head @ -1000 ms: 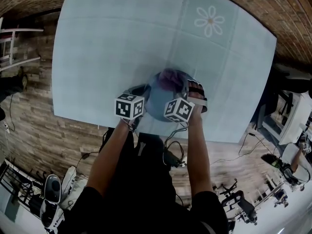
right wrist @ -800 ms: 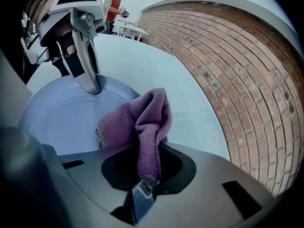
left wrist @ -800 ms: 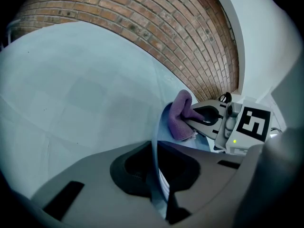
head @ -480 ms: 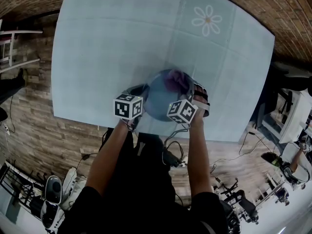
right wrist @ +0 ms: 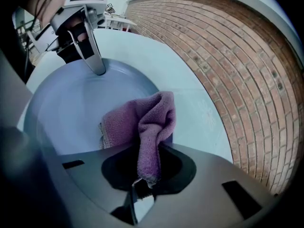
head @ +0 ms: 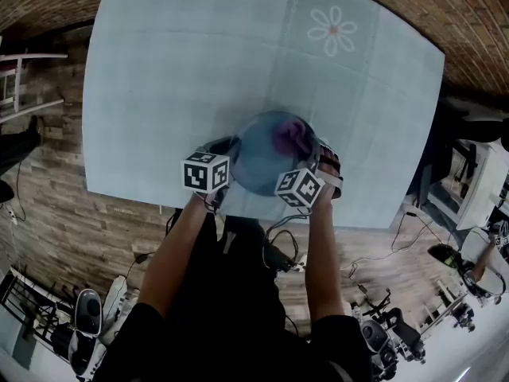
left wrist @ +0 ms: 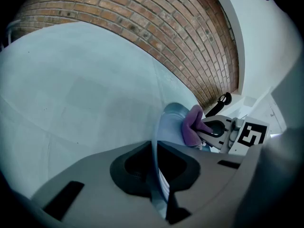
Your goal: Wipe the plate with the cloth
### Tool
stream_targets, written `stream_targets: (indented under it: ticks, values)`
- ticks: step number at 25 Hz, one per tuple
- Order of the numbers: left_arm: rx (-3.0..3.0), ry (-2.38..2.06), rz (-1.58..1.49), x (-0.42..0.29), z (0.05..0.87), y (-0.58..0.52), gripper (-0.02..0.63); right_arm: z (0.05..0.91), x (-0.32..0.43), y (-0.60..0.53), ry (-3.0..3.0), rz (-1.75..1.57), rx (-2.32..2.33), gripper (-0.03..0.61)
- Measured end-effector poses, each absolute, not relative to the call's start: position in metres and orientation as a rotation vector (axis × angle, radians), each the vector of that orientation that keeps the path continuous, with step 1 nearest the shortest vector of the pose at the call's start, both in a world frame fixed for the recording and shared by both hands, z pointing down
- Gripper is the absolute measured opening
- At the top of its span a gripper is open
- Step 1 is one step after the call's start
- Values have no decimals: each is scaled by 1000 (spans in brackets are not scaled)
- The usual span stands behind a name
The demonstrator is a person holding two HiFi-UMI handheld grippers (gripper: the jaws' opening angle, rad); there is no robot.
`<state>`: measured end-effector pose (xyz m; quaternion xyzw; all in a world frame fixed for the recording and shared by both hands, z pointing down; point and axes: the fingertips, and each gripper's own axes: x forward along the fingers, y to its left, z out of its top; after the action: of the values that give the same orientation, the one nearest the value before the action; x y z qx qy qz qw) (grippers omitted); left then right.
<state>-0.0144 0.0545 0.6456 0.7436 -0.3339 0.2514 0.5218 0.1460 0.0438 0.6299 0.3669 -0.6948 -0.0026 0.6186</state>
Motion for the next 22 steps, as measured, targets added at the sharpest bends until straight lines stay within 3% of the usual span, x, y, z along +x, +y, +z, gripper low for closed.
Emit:
stream_targets:
  ticks: [22]
  values:
    - [1778, -809, 597, -14, 646, 56, 51, 633, 136, 131, -1554, 190, 833, 69]
